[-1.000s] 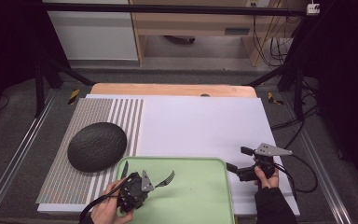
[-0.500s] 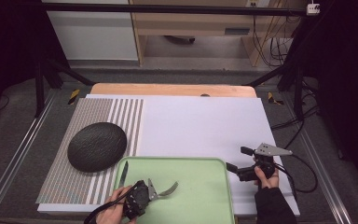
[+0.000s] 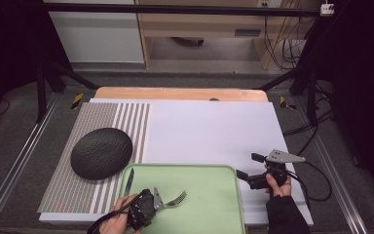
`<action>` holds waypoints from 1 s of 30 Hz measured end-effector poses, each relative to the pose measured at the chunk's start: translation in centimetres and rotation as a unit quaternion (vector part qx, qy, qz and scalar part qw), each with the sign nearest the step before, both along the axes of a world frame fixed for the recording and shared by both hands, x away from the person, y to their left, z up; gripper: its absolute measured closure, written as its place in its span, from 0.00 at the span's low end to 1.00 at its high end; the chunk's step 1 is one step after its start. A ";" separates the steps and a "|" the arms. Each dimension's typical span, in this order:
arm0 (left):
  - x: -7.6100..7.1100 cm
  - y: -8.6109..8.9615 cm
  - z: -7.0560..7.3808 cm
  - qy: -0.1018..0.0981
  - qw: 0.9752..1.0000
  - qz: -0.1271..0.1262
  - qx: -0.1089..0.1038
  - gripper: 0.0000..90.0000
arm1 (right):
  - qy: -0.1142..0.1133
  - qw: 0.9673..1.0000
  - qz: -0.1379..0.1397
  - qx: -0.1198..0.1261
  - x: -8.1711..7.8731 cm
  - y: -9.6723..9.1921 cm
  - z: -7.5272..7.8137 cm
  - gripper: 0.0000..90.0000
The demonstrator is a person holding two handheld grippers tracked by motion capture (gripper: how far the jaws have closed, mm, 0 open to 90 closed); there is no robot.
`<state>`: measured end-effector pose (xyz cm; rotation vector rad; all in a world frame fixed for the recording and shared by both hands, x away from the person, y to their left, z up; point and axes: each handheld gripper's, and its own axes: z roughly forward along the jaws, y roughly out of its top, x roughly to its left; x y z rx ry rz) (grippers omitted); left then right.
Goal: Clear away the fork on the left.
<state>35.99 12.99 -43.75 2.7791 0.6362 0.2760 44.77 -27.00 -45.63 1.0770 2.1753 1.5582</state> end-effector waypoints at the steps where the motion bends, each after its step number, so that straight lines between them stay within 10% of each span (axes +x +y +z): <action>1: 0.0 0.0 0.1 -0.002 1.000 -0.001 -0.003 0.84 | -0.001 1.000 -0.001 0.001 0.0 0.0 0.0 0.01; 10: 0.5 0.7 0.7 0.002 0.998 -0.014 -0.066 0.88 | -0.001 1.000 -0.001 0.002 0.0 0.0 0.0 0.01; 16: 1.3 1.2 1.2 0.004 0.990 -0.012 -0.141 0.99 | 0.000 1.000 -0.001 0.002 0.0 0.0 0.0 0.01; 30: 1.8 -1.0 -0.2 0.019 0.987 -0.048 -0.151 1.00 | 0.001 1.000 -0.001 0.001 0.0 0.0 0.0 0.01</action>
